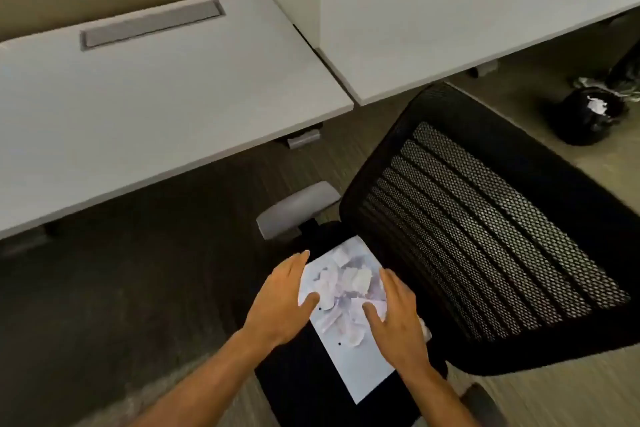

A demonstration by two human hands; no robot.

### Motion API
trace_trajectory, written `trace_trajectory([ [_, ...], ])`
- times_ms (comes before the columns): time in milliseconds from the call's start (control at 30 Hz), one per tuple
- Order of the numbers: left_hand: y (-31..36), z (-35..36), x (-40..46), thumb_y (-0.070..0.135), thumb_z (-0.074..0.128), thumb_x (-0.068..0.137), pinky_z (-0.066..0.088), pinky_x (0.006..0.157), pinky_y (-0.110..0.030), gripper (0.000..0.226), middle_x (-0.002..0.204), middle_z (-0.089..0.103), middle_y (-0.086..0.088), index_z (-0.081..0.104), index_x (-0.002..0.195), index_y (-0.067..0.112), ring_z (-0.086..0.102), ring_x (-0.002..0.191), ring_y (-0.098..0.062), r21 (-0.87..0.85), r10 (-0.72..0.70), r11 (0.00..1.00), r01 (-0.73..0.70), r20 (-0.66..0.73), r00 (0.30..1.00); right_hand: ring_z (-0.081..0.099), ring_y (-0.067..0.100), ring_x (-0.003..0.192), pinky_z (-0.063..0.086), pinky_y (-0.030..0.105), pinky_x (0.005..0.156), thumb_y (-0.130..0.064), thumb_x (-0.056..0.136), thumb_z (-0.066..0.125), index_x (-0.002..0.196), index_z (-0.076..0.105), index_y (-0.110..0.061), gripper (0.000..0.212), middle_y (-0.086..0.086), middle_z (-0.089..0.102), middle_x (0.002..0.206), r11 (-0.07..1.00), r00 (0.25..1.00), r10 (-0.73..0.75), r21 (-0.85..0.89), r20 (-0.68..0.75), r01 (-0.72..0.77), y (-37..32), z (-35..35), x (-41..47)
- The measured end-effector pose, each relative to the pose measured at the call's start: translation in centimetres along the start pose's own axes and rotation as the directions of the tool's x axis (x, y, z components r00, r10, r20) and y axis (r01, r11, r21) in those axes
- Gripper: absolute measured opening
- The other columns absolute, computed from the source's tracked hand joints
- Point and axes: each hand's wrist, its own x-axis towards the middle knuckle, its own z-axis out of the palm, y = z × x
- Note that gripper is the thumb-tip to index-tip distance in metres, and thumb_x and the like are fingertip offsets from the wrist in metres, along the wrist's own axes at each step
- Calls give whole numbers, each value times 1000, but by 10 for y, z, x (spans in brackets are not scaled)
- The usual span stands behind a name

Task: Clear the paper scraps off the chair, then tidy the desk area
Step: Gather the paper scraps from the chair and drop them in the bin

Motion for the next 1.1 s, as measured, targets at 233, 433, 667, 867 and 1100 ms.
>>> trace_trajectory([
  [233,-64,133,56,30,64,95,26,121,-40,80,166,19,1,17,159,31,18,152,-20,90,-9,996,-9,197,980,19,24,147,33,37,112,-32,79,77,155,16,-29,97,1,27,160,974,957,226,-39,183,-223,113,97,27],
  [433,-78,153,90,27,64,94,23,121,-44,74,167,16,-1,25,157,33,12,152,-29,199,68,974,-110,206,976,18,30,147,42,42,106,-34,82,76,155,19,-37,92,1,18,164,974,964,213,-115,162,-196,126,117,44],
  [667,-90,184,114,26,70,88,39,111,-48,76,166,12,-5,32,153,37,18,148,-32,186,48,977,-100,261,964,28,28,142,53,42,92,-50,80,75,152,27,-40,87,-3,20,162,948,964,206,-278,168,-155,136,153,46],
  [867,-84,189,119,2,68,86,57,85,-41,66,153,23,-1,45,141,30,51,119,-29,154,74,982,-111,232,970,43,27,130,55,38,88,-23,90,70,145,46,-30,60,-1,33,154,950,982,147,-293,121,-106,135,154,51],
  [1100,-81,185,118,-5,62,90,58,77,-35,53,133,41,3,53,133,26,61,98,-21,6,71,997,-73,160,985,48,24,130,45,31,96,-20,95,61,124,64,-23,29,0,50,140,978,979,202,54,7,-202,131,153,55],
])
